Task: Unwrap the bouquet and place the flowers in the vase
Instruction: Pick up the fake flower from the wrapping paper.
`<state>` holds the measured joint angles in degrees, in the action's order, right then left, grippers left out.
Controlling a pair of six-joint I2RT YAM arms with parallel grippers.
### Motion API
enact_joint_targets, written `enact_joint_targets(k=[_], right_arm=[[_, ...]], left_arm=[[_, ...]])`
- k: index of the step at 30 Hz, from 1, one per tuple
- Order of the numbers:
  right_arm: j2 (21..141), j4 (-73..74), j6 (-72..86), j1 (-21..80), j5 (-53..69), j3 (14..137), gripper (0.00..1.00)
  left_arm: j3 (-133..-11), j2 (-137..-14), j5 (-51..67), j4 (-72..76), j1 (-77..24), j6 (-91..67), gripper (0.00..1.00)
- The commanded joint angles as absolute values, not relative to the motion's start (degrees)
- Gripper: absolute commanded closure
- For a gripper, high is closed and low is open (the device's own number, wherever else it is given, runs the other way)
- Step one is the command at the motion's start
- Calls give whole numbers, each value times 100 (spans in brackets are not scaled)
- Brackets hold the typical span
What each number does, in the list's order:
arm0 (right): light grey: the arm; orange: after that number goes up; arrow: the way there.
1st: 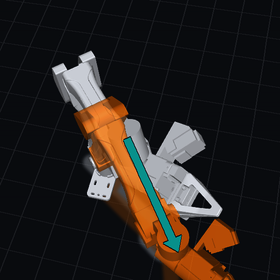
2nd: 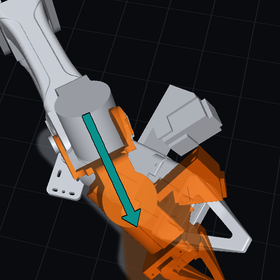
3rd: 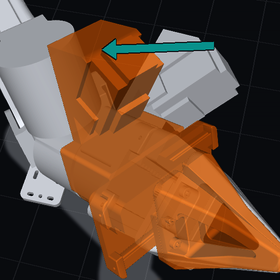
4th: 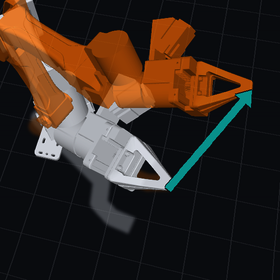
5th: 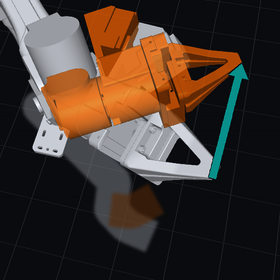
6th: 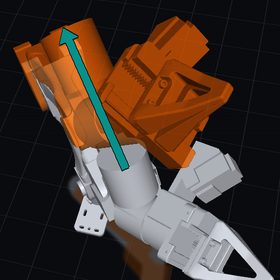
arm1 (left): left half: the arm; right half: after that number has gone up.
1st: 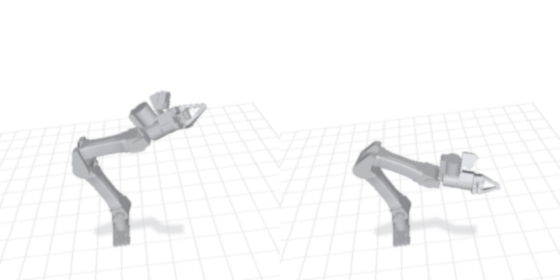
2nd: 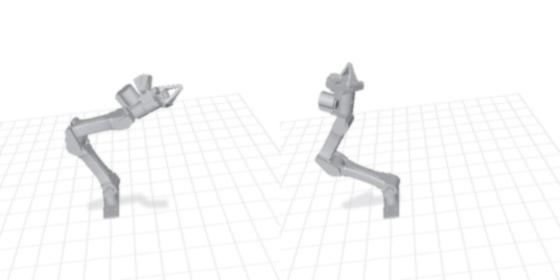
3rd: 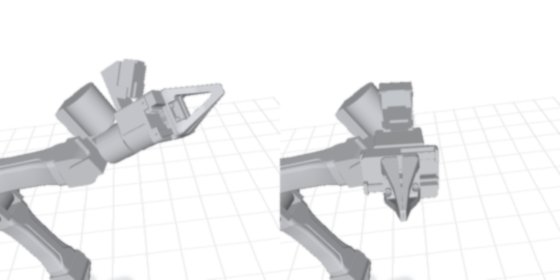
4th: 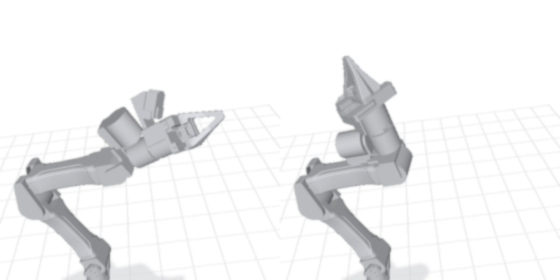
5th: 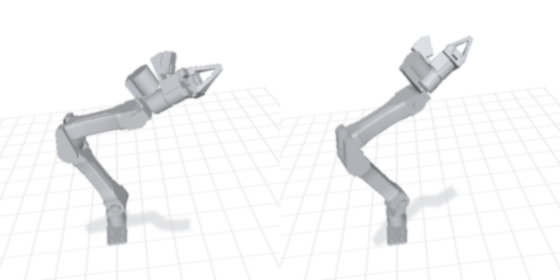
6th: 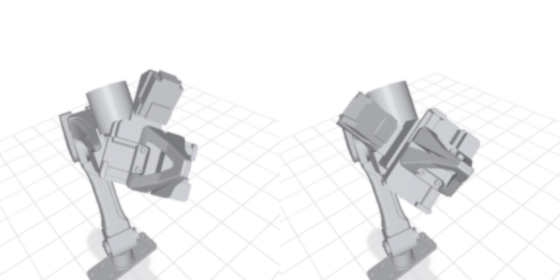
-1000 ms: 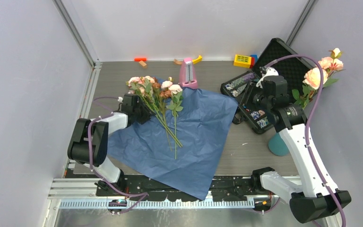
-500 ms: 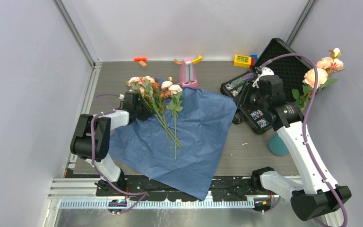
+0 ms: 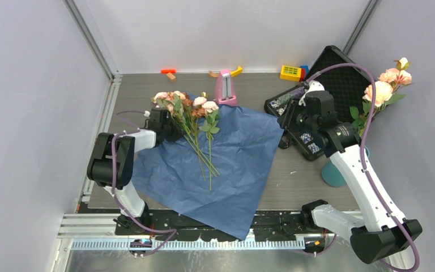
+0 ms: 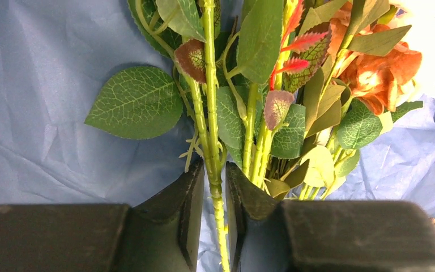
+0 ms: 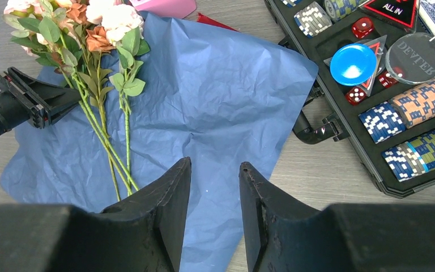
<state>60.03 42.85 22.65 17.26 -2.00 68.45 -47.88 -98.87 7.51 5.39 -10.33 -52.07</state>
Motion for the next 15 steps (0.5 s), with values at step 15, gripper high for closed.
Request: enact_joint_targets(k=[15], right_arm=[[6181,4117,2101,2058,-499,7079,58]], left_arm=[[-4639,-8591,77,-128,-919,-4711,100]])
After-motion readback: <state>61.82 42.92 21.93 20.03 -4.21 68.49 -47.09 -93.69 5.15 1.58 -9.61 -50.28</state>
